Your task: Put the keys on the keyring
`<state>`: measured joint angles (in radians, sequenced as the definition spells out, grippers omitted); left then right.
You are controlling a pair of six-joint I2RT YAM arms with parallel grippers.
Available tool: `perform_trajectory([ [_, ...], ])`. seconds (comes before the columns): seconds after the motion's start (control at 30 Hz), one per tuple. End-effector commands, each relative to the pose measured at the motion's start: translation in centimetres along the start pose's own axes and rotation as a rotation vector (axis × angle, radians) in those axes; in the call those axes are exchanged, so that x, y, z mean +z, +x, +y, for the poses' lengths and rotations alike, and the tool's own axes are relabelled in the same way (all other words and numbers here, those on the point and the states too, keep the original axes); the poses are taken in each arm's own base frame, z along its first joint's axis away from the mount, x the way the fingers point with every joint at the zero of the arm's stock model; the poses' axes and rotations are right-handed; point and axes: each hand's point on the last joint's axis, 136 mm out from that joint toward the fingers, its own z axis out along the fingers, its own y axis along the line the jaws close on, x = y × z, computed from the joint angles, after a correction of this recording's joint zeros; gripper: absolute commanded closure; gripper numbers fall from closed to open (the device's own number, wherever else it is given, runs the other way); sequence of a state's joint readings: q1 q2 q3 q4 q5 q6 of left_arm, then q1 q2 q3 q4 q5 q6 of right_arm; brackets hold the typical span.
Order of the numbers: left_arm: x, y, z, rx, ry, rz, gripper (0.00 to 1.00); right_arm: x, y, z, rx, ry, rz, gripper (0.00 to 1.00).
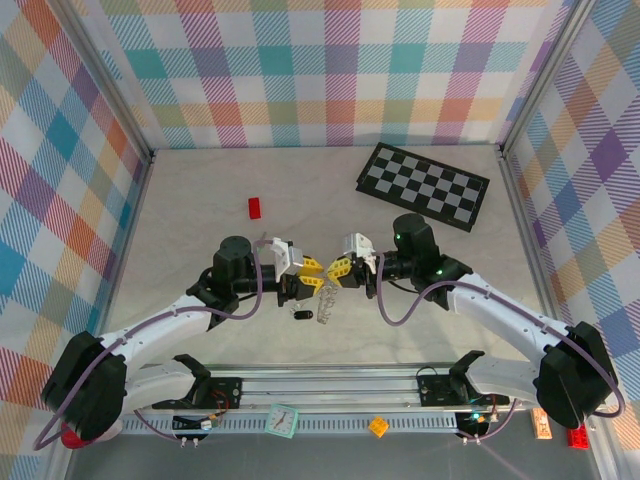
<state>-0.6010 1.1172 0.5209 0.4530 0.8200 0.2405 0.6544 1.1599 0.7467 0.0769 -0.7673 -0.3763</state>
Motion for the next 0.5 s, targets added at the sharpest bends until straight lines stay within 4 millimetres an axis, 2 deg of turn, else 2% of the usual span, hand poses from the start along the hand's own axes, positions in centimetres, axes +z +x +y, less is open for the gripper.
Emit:
perform_trajectory([
  [0.0,0.17,-1.32,-0.99,0.045,0.059,-0.028,0.69,0.34,-0.58,0.29,-0.059,-0.014,-0.03,1.0],
  [0.3,0.19,-1.74,-1.04,0.05,0.062,-0.036,0.76,0.91,-0.57,0.57,-0.063,-0.028,-0.036,1.0],
  [0.47,0.18,-1.9,-1.0,0.054,0.06,-0.036,0.89,1.18,-0.08,0.6,-0.051,-0.033,-0.027,1.0],
])
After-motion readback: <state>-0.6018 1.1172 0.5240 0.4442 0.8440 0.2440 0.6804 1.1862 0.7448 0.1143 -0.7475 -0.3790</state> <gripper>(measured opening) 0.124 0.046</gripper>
